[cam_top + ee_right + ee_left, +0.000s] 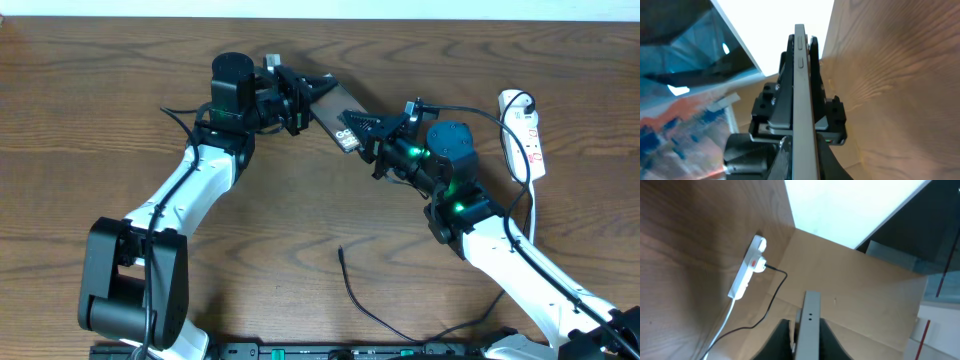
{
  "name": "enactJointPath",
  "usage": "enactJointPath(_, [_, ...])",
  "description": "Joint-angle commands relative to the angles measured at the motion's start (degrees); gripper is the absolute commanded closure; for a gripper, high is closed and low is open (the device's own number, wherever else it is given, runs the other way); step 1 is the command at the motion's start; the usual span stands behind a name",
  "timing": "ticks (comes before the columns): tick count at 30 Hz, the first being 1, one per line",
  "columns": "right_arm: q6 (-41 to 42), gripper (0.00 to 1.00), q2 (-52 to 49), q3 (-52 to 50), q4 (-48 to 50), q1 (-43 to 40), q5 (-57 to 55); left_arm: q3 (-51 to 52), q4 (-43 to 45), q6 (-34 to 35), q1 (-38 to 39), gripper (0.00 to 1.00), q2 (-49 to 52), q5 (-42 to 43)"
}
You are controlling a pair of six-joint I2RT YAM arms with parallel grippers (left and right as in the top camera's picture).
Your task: Plug charger to phone and switch on socket
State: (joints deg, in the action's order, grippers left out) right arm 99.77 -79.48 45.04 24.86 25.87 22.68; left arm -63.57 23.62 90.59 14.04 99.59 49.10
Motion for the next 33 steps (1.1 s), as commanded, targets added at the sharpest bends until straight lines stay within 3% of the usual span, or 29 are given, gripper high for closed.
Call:
enactJointPath(1, [-3.19,0.99,0.46,1.09,1.03,2.16,-1.49,-1.49,-0.76,1.27,0.20,0.92,-0.90,-0.76])
enactJointPath(8, [-3.19,0.97,0.46,1.09,1.03,3.21,-3.28,-1.49,-0.74,1.25,0.20,0.93,-0.90,-0.74])
enactJointPath(10, [-3.21,0.69,0.46,1.09,1.05,3.23,-3.26,-1.49,-0.74,1.25,0.20,0.93,-0.90,-0.74])
enactJointPath(13, [-4.48,0.03,0.46,1.09,1.09,3.21,-3.28,-1.49,-0.74,1.22,0.17,0.93,-0.90,-0.74])
enactJointPath(19, [-9.20,0.01,0.46,1.09,1.62,3.02,-1.38,-1.49,-0.74,0.39,-1.42,0.93,-0.90,-0.72])
enactJointPath(23, [-14.32,0.01,0.46,1.09,1.73,2.49,1.57,-1.49,-0.79,-5.49,-5.73,0.93,-0.90,1.07])
enactJointPath(33, [-30.08,0.01,0.46,1.09,0.68,-0.02,7.76,-1.44,-0.79,-19.52,-21.31,0.93,-0.90,17.44])
